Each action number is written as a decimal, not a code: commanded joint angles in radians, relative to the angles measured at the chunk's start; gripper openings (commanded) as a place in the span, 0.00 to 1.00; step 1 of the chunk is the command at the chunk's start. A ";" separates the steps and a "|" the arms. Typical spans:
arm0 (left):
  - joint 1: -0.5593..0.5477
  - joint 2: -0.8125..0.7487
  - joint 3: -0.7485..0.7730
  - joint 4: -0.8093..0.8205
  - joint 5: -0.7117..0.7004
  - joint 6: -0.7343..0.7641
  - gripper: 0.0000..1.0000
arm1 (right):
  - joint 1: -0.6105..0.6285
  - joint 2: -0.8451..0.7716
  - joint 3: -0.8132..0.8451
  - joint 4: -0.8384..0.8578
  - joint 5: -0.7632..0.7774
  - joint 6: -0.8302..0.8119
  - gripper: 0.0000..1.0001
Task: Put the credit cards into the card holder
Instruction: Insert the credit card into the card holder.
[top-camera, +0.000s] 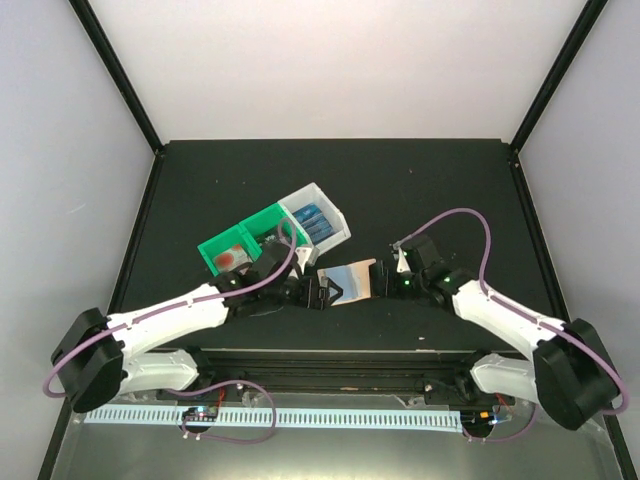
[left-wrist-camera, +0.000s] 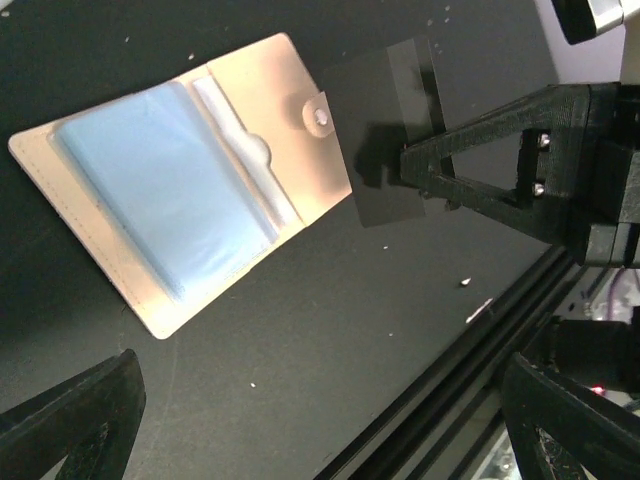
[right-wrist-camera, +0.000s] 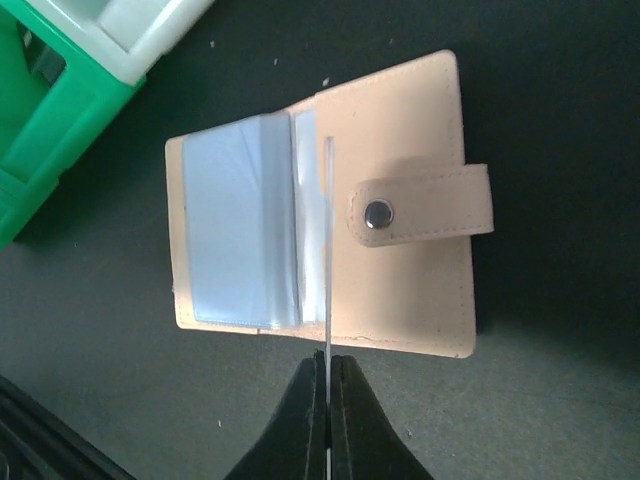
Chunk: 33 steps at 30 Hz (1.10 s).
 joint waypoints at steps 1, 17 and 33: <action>-0.030 0.040 -0.001 0.028 -0.097 -0.032 0.99 | -0.006 0.063 -0.024 0.124 -0.087 -0.031 0.01; -0.041 0.269 0.050 0.069 -0.189 -0.085 0.49 | -0.019 0.289 0.059 0.283 -0.243 -0.104 0.01; -0.042 0.389 0.085 0.085 -0.220 -0.095 0.38 | -0.071 0.484 0.103 0.327 -0.397 -0.147 0.01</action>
